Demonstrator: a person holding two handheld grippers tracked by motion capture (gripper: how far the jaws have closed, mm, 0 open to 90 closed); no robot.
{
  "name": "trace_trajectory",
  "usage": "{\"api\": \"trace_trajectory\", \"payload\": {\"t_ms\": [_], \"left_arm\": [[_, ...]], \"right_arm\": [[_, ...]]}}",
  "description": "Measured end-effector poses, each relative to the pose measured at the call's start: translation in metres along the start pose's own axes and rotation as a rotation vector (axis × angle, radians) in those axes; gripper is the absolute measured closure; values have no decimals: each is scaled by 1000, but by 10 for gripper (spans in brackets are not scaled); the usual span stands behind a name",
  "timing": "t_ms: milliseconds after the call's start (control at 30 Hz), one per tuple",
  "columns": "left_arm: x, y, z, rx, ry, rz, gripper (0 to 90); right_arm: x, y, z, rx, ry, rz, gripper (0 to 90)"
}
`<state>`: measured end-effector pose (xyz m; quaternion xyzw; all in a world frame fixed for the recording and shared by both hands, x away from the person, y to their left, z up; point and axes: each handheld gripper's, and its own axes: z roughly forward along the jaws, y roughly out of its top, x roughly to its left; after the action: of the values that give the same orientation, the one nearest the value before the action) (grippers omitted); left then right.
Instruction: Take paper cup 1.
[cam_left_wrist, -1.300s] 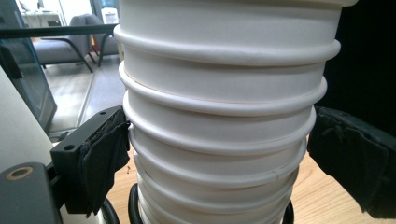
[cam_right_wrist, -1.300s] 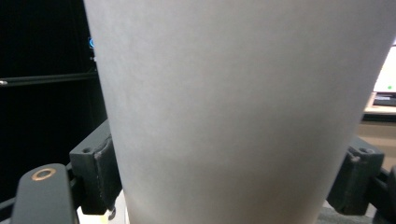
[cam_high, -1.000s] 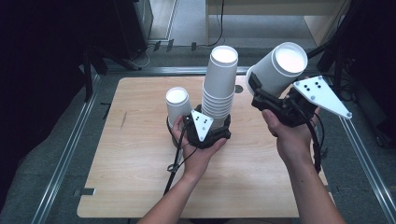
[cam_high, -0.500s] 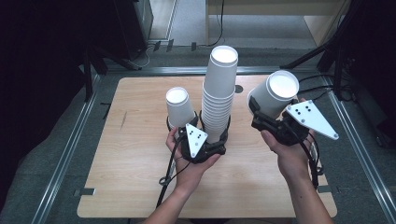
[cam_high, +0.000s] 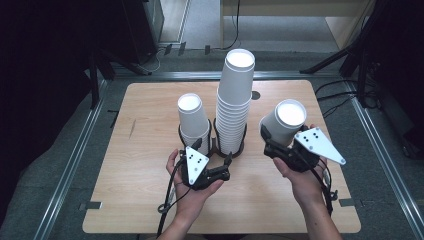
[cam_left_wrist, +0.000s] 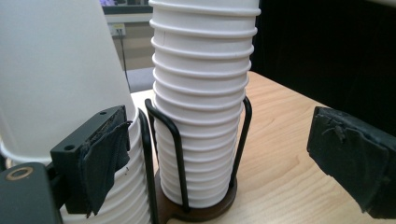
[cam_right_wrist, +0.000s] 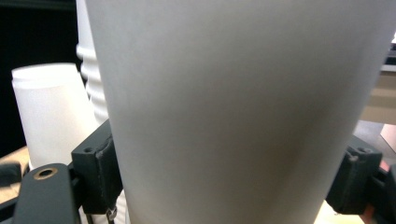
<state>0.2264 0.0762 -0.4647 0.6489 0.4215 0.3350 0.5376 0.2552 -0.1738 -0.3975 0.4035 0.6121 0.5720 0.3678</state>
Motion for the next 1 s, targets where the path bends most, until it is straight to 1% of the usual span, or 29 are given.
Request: {"api": "trace_trajectory", "payload": {"t_ms": [33, 67, 100, 167, 200, 233, 267, 300, 333, 400, 433, 467, 500, 533, 567, 600, 633, 667, 700, 767, 800, 833, 867, 900, 933, 967, 1000], "left_arm": [[0, 0, -1, 1, -6, -5, 59], [1, 0, -2, 4, -11, 1, 59], [1, 0, -4, 7, -11, 10, 59], [3, 1, -9, 10, -36, -4, 59], [5, 1, -12, 8, -50, -16, 59], [5, 1, -12, 8, -50, -16, 59], [6, 1, -14, 5, -65, -30, 59], [8, 2, -16, 7, -88, -28, 59], [8, 2, -17, 6, -96, -26, 59], [7, 3, -20, 2, -131, -27, 59], [7, 4, -22, 2, -156, -27, 60], [5, 4, -24, -2, -182, -10, 60], [5, 4, -24, -2, -182, -10, 60], [3, 4, -25, -1, -207, 1, 60], [3, 4, -25, 0, -215, 5, 60], [2, 4, -26, 4, -230, 8, 60], [2, 3, -26, 7, -247, 2, 60], [2, 2, -25, 15, -275, 1, 60], [2, 2, -25, 15, -275, 1, 60], [0, 1, -24, 19, -300, 11, 60], [-1, 0, -24, 25, -324, 20, 69], [-1, 0, -24, 25, -324, 20, 69], [-2, -1, -23, 31, -331, 25, 69], [-3, -2, -23, 36, -338, 29, 69], [-4, -3, -22, 43, -353, 30, 69], [-4, -3, -22, 43, -353, 30, 70], [-4, -3, -22, 44, -360, 32, 90]], "right_arm": [[2, -5, 0, 10, 7, -3, 163], [5, -12, 0, 16, 11, -20, 167], [5, -12, 0, 16, 11, -20, 167], [10, -21, -2, 30, 16, -44, 173], [14, -30, -4, 37, 15, -78, 183], [14, -30, -4, 37, 15, -78, 183], [16, -33, -4, 44, 13, -95, 187], [20, -38, -4, 60, 18, -128, 188], [24, -43, -4, 73, 27, -159, 191], [29, -49, -6, 83, 36, -184, 195], [32, -51, -6, 86, 41, -201, 195], [38, -59, -7, 100, 40, -252, 199], [38, -59, -7, 100, 40, -252, 199], [40, -62, -6, 102, 44, -272, 200], [44, -68, -7, 111, 46, -296, 203], [46, -70, -6, 114, 46, -303, 204], [47, -73, -6, 120, 48, -313, 205], [50, -79, -4, 133, 50, -336, 207], [50, -79, -4, 133, 50, -336, 207], [53, -85, -3, 145, 48, -365, 207], [54, -88, -2, 146, 49, -378, 209], [54, -88, -2, 146, 49, -378, 209], [56, -89, -2, 148, 63, -388, 209], [56, -89, -2, 148, 63, -388, 209], [58, -90, -2, 144, 77, -401, 209], [58, -90, -2, 144, 77, -401, 209], [61, -92, -2, 143, 92, -406, 209]]}}
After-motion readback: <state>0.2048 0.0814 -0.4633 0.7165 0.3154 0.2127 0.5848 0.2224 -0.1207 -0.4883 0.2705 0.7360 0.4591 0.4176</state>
